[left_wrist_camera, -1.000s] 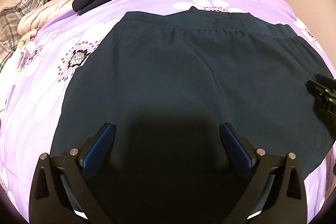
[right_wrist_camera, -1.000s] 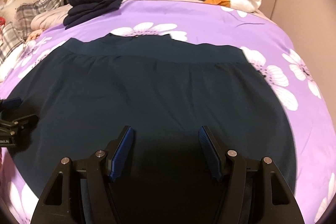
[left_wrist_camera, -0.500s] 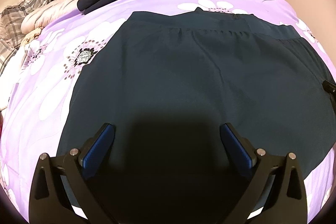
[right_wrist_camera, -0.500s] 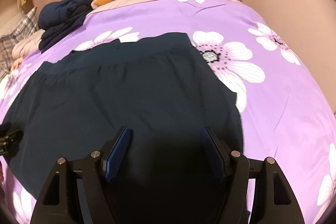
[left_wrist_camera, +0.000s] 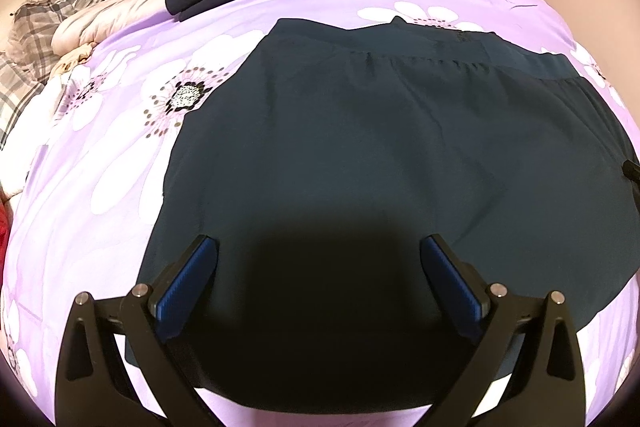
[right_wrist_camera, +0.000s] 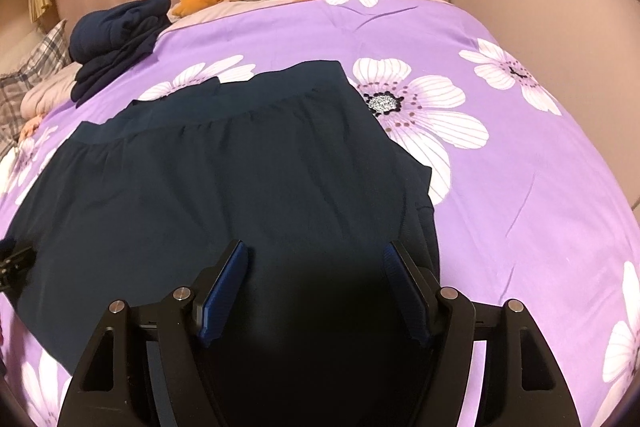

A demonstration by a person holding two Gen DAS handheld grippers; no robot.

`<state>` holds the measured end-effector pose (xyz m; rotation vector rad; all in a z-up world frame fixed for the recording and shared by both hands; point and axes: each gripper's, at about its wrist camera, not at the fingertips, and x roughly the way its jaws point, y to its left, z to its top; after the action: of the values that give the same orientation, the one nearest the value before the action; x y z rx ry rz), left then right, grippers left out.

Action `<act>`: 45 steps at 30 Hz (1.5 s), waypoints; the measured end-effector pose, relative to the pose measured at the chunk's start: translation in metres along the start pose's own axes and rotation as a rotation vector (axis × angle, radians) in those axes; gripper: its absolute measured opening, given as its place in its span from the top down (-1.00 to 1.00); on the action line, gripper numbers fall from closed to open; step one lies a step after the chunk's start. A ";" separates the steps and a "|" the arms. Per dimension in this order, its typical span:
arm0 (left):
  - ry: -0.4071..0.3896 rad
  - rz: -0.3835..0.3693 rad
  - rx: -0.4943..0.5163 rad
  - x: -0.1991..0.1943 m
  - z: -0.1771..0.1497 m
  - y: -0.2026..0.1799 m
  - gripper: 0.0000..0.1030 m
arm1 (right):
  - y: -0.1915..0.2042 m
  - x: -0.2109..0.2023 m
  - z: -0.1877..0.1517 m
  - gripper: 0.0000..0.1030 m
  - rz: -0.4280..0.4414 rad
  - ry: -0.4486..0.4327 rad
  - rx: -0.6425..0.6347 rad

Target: Fold large clothes

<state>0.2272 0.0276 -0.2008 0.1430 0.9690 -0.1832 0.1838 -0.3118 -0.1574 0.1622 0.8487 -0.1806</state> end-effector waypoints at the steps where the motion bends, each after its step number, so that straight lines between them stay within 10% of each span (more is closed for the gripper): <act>1: 0.000 0.000 -0.001 0.000 0.000 0.001 -0.99 | 0.000 0.000 0.000 -0.34 -0.002 0.000 0.001; 45: 0.043 -0.010 -0.093 -0.009 -0.013 0.021 -1.00 | -0.046 -0.009 -0.029 -0.47 -0.022 0.072 0.206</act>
<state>0.2168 0.0516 -0.2000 0.0565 1.0193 -0.1447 0.1469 -0.3491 -0.1721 0.3543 0.9035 -0.2847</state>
